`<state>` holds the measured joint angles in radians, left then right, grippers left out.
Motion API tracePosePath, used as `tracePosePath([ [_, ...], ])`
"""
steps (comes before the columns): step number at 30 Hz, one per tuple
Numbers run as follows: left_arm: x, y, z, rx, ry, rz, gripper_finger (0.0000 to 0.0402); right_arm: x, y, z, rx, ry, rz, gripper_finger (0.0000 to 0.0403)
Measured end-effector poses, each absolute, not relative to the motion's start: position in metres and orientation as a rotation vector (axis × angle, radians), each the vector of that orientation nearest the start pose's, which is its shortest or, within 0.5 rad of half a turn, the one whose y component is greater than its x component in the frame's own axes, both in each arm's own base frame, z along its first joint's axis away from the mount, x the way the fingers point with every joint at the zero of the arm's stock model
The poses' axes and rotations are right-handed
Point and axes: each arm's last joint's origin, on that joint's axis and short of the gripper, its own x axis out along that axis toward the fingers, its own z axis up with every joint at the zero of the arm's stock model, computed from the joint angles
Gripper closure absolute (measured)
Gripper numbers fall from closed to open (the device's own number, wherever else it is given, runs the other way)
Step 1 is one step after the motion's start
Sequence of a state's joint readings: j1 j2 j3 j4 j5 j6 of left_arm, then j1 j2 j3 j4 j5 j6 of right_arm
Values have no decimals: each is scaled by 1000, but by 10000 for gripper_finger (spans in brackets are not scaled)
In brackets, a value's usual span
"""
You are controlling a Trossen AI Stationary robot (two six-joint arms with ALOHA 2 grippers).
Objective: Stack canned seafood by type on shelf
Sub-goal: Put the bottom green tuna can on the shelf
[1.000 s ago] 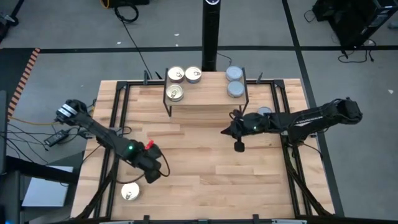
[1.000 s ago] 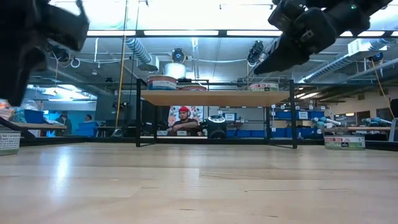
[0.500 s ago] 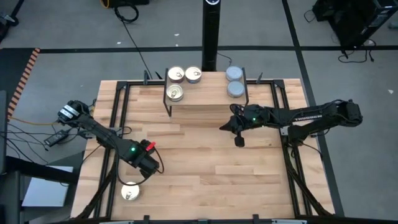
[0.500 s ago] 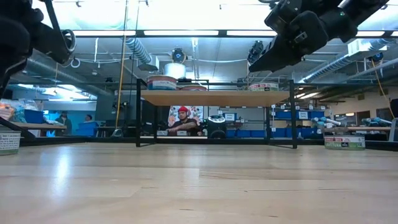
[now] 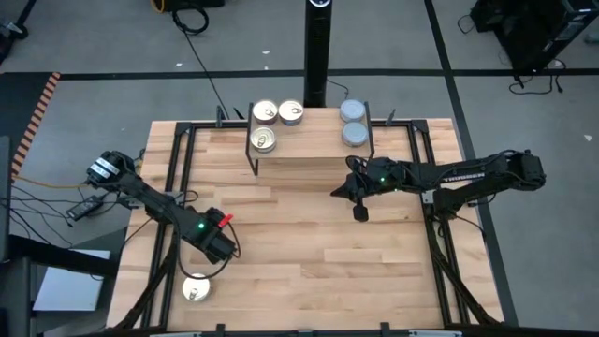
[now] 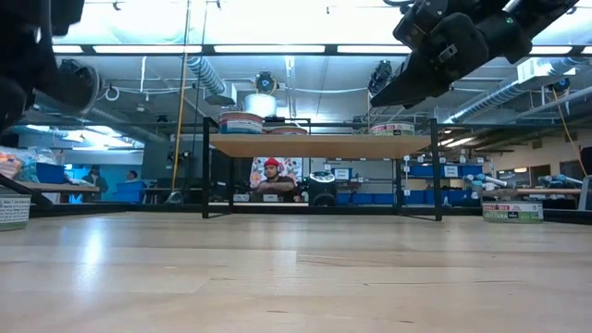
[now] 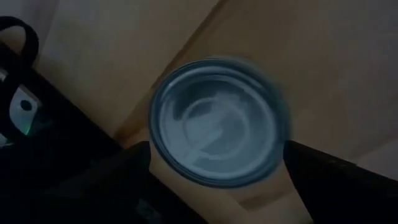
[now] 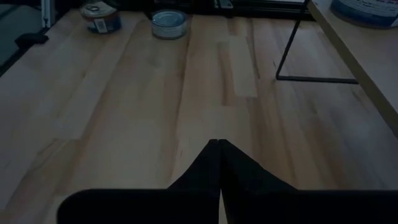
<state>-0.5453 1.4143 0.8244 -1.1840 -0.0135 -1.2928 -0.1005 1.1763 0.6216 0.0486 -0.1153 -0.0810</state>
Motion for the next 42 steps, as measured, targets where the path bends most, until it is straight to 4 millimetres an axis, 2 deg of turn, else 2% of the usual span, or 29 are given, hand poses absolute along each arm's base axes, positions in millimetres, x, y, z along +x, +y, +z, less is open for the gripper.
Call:
tracePosePath([
  [4,163,-99,175,-444,1617,730,21,242,-20,222,-18,501,53,394],
  [10,163,-99,176,-418,1630,711,16,242,-20,222,-18,501,54,394],
  [18,176,-103,189,-425,1562,657,37,242,-20,223,-19,500,54,394],
  [23,188,-109,190,-447,1453,550,74,242,-20,223,-20,500,54,394],
  [27,187,-106,189,-452,1484,592,113,242,-20,223,-21,500,55,394],
  [33,189,-109,188,-513,1510,557,185,242,-20,223,-22,500,55,394],
  [38,198,-116,179,-569,1534,510,238,242,-20,223,-22,500,55,394],
  [42,200,-118,164,-522,1593,566,265,242,-20,222,-18,501,54,394],
])
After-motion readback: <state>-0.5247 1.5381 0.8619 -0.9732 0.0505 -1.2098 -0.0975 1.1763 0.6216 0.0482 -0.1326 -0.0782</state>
